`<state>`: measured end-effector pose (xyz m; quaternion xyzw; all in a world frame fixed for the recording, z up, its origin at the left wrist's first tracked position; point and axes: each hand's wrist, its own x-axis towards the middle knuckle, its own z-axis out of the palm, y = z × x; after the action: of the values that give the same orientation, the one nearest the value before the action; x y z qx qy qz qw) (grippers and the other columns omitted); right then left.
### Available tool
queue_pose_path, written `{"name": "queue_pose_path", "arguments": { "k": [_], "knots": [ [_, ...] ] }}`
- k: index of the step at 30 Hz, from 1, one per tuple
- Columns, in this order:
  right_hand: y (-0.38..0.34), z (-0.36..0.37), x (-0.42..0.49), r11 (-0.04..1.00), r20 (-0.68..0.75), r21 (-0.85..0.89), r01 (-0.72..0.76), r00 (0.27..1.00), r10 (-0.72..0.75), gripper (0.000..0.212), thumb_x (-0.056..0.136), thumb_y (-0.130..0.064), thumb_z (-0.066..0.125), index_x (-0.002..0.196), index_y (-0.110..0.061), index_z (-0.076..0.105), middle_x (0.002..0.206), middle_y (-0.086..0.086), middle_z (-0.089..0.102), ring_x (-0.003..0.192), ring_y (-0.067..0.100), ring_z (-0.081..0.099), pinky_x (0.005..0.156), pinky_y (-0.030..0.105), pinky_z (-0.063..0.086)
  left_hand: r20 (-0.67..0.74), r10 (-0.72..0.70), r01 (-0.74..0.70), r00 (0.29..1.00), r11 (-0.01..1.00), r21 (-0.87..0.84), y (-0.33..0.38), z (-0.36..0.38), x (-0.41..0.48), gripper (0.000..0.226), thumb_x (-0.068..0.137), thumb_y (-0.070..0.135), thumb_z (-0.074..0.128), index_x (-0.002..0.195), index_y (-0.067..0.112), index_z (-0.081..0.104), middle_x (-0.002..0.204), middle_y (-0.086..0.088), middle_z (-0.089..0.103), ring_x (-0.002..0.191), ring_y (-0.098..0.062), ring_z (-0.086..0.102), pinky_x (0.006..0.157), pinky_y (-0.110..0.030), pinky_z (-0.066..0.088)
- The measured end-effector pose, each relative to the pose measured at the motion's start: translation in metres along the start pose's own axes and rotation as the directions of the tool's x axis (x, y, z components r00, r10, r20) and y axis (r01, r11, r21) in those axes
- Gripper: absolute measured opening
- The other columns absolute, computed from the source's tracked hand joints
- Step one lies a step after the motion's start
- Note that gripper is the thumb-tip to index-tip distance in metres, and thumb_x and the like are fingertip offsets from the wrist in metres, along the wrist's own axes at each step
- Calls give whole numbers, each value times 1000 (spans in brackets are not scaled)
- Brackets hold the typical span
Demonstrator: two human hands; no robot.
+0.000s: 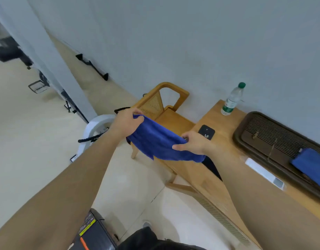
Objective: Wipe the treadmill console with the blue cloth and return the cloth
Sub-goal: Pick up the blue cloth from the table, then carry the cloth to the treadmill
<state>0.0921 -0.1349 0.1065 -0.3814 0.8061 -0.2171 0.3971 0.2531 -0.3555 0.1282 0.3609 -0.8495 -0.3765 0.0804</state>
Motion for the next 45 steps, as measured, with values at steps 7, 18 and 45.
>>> {"name": "queue_pose_path", "arguments": {
  "k": [7, 18, 45],
  "knots": [
    [-140, 76, 111, 971, 73, -163, 172, 984, -162, 40, 99, -26, 51, 63, -13, 42, 59, 3, 40, 58, 19, 36, 58, 34, 28, -24, -253, 254, 967, 965, 67, -127, -114, -38, 48, 64, 72, 65, 71, 25, 70, 73, 4, 68, 76, -16, 65, 69, -37, 52],
    [-365, 237, 244, 814, 494, -278, 509, 803, -333, 27, 94, -27, 52, 68, -22, 58, 71, -1, 60, 70, 20, 54, 61, 30, 39, -73, -652, 649, 754, 758, -71, -302, -237, -98, 48, 63, 56, 83, 83, 18, 62, 81, 1, 66, 74, -19, 60, 64, -32, 47],
    [-743, 696, 176, 125, 976, 170, 977, -149, -161, 43, 98, -47, 43, 78, -11, 58, 73, 0, 60, 67, 21, 53, 65, 34, 42, -280, -878, 446, -387, 88, -891, -523, -364, -387, 52, 101, 58, 31, 69, 24, 52, 74, -1, 59, 71, -25, 54, 68, -37, 41]
  ]
}}
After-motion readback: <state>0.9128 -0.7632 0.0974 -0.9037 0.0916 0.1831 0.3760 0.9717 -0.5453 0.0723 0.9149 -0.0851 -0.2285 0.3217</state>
